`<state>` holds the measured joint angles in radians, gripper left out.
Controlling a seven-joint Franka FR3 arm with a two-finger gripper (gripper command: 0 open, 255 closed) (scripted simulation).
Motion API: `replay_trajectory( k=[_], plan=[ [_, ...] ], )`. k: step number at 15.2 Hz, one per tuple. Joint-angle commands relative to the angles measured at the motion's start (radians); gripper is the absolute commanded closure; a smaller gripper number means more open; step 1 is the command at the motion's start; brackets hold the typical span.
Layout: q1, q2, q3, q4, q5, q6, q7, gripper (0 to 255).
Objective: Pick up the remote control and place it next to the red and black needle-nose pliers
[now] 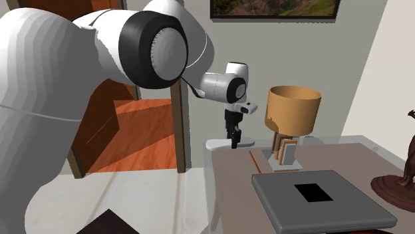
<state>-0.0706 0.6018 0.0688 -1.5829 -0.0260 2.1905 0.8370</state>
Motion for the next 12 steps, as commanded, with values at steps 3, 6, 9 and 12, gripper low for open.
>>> replay_trajectory(
  k=[3, 6, 9, 12],
  plan=[
    [-0.017, -0.039, -0.002, -0.032, 0.004, -0.007, -0.020, 255],
    [-0.063, -0.092, -0.011, -0.119, 0.014, 0.026, -0.077, 255],
    [-0.110, -0.138, -0.022, -0.192, 0.023, 0.052, -0.138, 255],
    [-0.156, -0.177, -0.035, -0.253, 0.032, 0.074, -0.201, 255]
  ],
)
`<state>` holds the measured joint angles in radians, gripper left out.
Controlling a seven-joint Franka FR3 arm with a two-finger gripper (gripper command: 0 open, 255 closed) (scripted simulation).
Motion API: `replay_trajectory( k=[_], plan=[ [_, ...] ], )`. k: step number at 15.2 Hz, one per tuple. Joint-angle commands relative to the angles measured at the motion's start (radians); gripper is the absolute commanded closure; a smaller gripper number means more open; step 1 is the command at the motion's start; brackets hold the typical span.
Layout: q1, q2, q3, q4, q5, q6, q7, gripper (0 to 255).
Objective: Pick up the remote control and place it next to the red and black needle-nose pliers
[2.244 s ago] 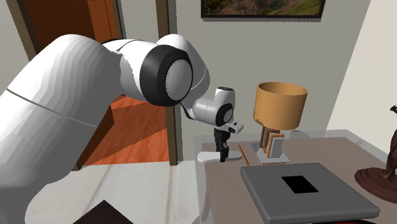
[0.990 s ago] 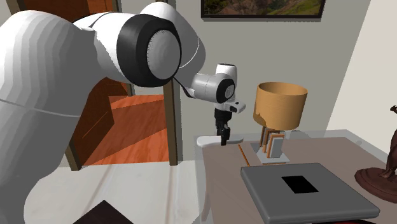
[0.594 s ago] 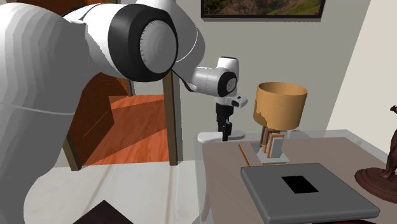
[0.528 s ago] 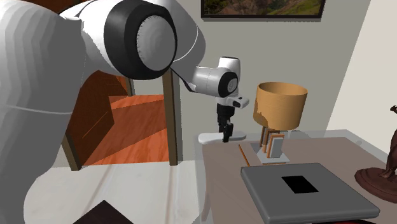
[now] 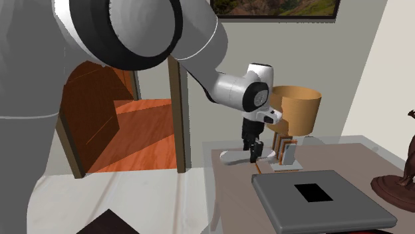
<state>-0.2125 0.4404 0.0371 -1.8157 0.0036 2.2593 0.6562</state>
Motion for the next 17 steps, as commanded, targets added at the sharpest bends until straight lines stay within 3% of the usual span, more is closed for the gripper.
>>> replay_trajectory(
  k=[1, 9, 17],
  plan=[
    [-0.029, -0.027, -0.008, -0.037, 0.006, 0.011, -0.042, 255],
    [-0.153, -0.090, -0.053, -0.134, 0.029, 0.040, -0.222, 255],
    [-0.276, -0.104, -0.104, -0.154, 0.052, 0.042, -0.409, 255]
  ],
)
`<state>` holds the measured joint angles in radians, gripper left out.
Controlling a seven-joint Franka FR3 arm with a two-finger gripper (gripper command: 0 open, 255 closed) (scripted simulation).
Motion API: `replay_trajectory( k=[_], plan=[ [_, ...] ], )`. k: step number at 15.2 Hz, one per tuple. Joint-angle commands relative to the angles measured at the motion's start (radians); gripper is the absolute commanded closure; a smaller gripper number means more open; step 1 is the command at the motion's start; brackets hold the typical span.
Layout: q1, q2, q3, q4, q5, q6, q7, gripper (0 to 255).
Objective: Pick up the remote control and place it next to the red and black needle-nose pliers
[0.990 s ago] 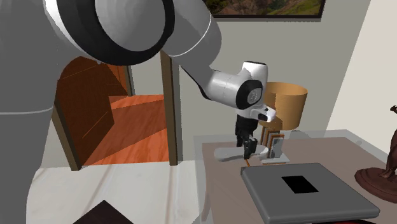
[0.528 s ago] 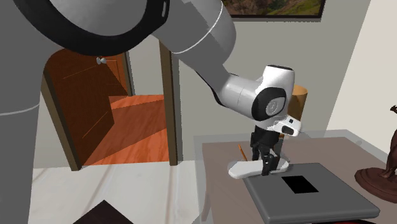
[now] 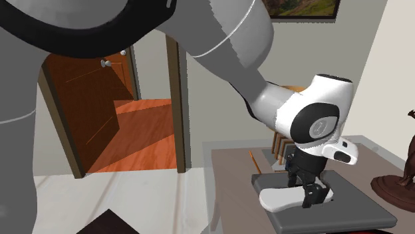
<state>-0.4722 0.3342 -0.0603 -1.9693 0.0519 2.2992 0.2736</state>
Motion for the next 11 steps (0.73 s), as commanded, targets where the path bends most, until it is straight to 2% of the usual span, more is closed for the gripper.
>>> replay_trajectory(
  k=[1, 5, 11],
  plan=[
    [-0.032, 0.003, -0.013, 0.002, 0.006, 0.001, -0.050, 255],
    [-0.104, 0.021, -0.042, 0.029, 0.020, -0.012, -0.157, 255],
    [-0.107, 0.072, -0.037, 0.015, 0.028, 0.053, -0.163, 255]
  ],
)
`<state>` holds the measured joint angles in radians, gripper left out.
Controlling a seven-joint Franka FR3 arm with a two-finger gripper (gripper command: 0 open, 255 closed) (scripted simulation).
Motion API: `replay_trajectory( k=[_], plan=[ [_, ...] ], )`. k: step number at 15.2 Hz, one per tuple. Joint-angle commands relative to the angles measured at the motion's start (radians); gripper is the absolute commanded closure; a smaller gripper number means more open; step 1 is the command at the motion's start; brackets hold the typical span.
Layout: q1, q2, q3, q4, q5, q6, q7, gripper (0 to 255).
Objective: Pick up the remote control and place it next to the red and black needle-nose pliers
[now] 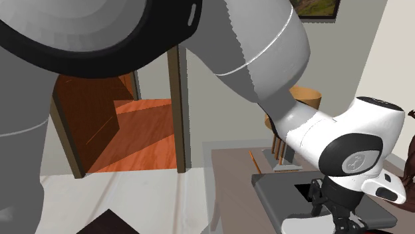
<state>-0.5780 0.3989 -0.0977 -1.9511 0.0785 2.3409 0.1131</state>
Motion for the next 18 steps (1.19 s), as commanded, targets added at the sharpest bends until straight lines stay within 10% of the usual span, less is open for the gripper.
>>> replay_trajectory(
  k=[1, 18],
  plan=[
    [-0.002, 0.016, 0.001, -0.005, 0.003, 0.022, -0.004, 255],
    [-0.011, 0.156, 0.014, -0.006, 0.026, 0.161, -0.022, 255]
  ],
)
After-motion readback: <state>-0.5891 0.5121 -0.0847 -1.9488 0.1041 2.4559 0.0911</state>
